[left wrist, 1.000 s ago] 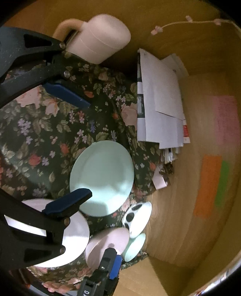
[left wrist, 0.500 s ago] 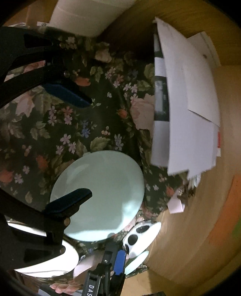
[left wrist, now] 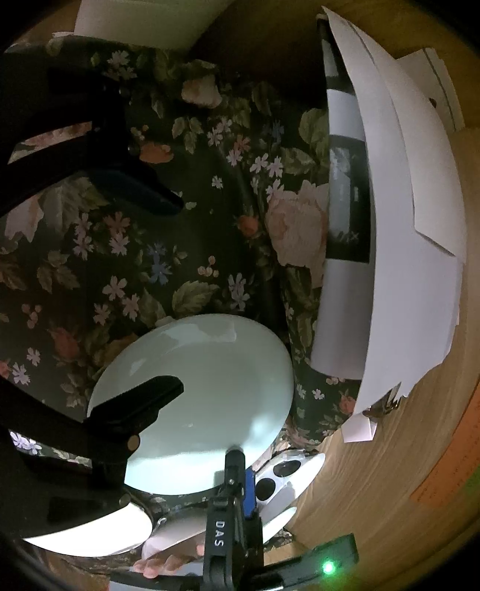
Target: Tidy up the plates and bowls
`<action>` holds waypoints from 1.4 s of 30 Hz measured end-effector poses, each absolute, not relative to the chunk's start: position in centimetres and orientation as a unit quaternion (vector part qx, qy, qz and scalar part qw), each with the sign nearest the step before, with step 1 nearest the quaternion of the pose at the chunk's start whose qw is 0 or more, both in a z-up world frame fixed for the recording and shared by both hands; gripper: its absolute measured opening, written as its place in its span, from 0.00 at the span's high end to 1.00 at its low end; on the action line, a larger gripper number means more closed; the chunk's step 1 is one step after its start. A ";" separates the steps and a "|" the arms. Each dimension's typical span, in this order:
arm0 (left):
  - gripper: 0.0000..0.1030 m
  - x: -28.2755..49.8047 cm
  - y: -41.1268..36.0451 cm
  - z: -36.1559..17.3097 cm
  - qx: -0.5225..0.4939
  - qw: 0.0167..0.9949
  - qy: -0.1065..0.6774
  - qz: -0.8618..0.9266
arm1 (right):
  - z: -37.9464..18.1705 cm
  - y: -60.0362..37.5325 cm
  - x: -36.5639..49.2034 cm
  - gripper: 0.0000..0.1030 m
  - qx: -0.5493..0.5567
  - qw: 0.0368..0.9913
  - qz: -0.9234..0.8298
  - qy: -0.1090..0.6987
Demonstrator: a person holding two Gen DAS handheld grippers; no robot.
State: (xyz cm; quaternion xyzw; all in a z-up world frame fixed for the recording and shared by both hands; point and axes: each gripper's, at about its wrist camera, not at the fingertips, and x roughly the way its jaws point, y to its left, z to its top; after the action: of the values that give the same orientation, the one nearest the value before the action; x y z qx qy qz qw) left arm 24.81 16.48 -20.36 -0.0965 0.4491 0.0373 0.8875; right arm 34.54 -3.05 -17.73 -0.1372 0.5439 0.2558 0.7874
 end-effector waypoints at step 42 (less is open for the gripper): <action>0.52 21.7 18.5 -21.4 -0.125 0.880 0.458 0.016 | -18.1 0.4 26.2 0.71 -0.098 0.797 0.330 0.496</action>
State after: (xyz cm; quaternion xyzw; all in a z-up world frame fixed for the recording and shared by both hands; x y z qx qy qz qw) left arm 21.74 18.53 -21.36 -0.1253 0.4582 0.0159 0.8798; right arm 26.20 0.42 -18.05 -0.0977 0.4963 0.3304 0.7968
